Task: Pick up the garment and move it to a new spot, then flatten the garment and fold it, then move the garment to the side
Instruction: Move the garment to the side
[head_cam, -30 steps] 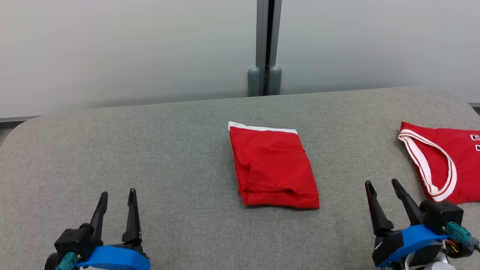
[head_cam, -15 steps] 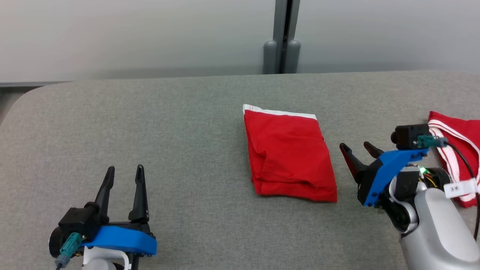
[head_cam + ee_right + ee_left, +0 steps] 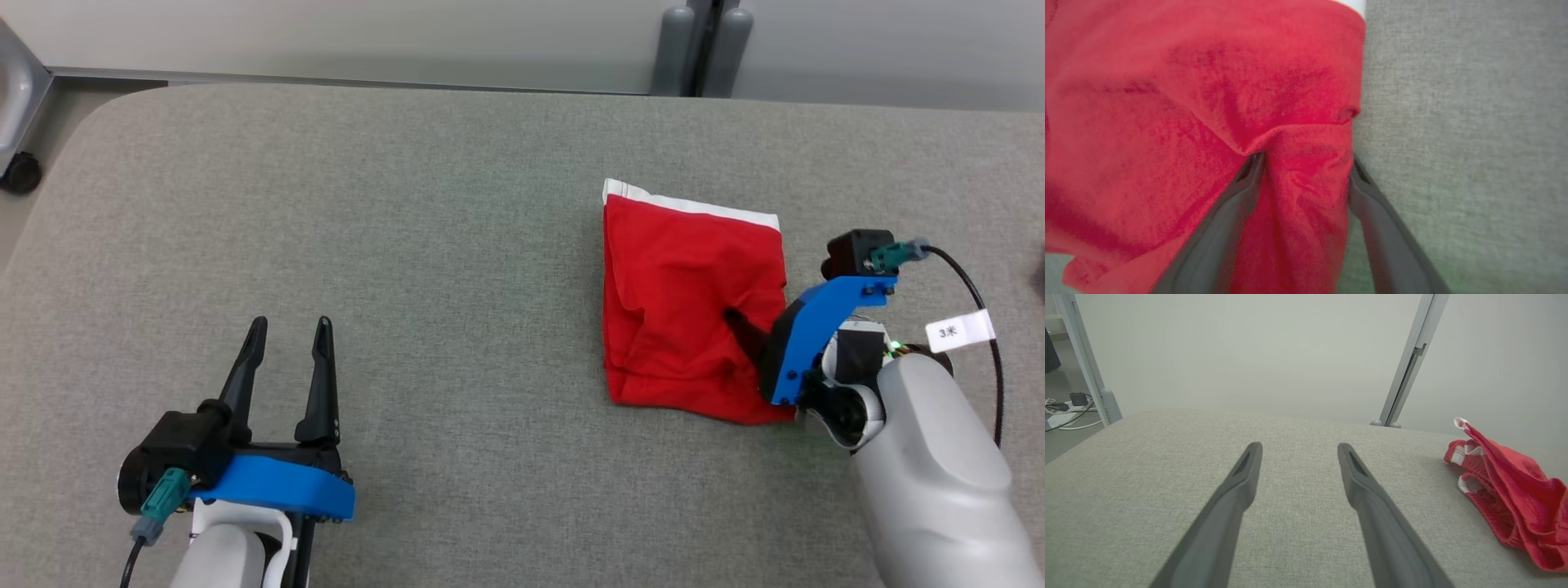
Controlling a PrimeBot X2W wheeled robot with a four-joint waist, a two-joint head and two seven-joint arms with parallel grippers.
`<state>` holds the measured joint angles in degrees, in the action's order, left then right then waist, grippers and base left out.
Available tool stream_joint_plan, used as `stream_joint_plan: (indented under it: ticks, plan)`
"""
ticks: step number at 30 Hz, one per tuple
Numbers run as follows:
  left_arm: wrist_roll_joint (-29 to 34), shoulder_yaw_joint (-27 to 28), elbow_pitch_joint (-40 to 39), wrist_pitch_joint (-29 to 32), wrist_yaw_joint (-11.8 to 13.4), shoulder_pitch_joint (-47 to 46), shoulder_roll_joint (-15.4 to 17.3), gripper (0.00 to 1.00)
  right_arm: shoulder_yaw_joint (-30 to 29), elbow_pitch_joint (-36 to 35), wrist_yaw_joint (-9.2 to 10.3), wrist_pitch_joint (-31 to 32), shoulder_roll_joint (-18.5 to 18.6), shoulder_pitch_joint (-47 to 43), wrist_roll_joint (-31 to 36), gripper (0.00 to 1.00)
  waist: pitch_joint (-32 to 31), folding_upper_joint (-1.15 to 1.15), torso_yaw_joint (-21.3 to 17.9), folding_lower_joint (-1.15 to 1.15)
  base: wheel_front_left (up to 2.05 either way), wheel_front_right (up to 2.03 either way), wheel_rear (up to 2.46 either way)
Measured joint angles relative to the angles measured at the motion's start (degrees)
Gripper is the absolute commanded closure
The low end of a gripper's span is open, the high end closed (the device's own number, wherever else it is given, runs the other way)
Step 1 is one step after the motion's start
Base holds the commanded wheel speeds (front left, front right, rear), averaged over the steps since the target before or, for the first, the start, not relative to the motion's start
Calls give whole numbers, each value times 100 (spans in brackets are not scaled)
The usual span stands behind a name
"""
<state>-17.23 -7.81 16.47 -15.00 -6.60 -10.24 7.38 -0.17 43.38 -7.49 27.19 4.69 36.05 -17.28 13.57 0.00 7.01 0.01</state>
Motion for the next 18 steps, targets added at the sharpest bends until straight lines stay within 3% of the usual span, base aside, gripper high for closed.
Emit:
stream_joint_plan:
  ticks: [1,3,5,6,7,9,13,17,18]
  plan:
    - [1,-2,0,0,-1,-25,2,0,42,40,0,3,-8,71,-48,100,40,0,1,0,0,0,0]
    - [0,4,-9,0,-1,-51,0,0,379,52,2,68,21,191,-54,100,96,0,-42,0,0,0,0]
    - [1,48,-44,0,-1,-49,2,0,1090,-112,0,186,169,323,-135,100,135,0,-207,0,0,0,0]
    - [1,48,-44,0,-1,-49,2,0,1090,-112,0,186,169,323,-135,100,135,0,-207,0,0,0,0]
    - [1,115,-62,0,1,-42,15,0,1625,-365,-1,305,425,427,-240,100,145,0,-361,0,0,0,0]
    - [1,141,-73,-1,8,-34,25,0,1887,-532,-1,374,578,493,-326,100,149,0,-453,0,0,0,0]
    - [1,230,-178,1,22,4,48,0,3021,-1460,-1,687,1294,797,-857,100,162,0,-877,0,0,0,0]
    - [24,310,-311,0,34,-16,55,0,3639,-2108,-1,719,2329,1236,-1129,100,192,0,-1462,0,0,0,0]
    - [24,310,-311,0,34,-16,55,0,3639,-2108,-1,719,2329,1236,-1129,100,192,0,-1462,0,0,0,0]
